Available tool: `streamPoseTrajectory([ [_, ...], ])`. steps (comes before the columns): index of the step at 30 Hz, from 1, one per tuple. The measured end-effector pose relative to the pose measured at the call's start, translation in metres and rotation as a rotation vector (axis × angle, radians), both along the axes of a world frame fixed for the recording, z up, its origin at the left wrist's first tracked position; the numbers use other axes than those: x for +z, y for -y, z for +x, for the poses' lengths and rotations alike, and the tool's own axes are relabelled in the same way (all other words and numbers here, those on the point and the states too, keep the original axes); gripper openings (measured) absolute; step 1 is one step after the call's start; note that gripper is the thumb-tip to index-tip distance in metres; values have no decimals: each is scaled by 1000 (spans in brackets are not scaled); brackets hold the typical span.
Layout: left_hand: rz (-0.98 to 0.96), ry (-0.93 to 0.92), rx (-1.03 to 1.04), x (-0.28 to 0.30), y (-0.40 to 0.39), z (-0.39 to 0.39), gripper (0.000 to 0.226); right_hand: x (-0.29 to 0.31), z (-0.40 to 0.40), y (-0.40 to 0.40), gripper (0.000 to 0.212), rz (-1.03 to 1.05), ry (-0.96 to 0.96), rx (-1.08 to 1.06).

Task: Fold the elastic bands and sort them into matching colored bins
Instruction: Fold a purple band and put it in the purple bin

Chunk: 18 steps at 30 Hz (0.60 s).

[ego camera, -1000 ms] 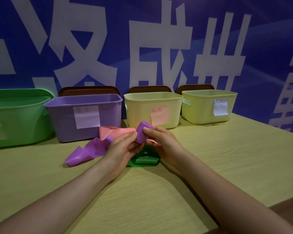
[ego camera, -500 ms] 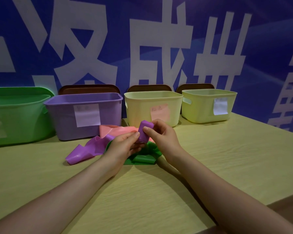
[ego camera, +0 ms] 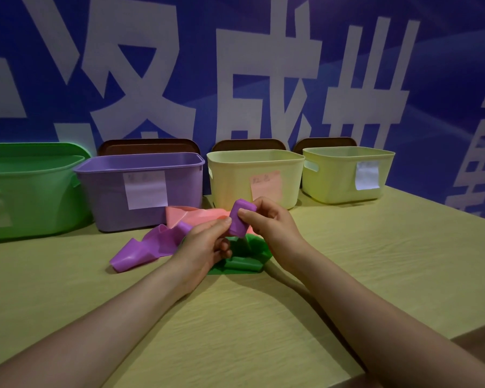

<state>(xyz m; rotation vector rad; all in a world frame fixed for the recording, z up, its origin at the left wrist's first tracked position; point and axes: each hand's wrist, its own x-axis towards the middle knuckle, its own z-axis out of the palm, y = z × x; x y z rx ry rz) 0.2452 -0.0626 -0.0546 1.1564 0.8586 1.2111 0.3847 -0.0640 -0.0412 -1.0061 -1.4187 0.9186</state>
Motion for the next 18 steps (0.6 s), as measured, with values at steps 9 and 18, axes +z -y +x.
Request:
streamPoseTrajectory([
  [9, 66, 90, 56, -3, 2, 0, 20, -3, -2, -3, 19, -127, 1, -17],
  [18, -31, 142, -15, 1, 0, -1, 30, -4, 3, -6, 16, -245, -204, 84],
])
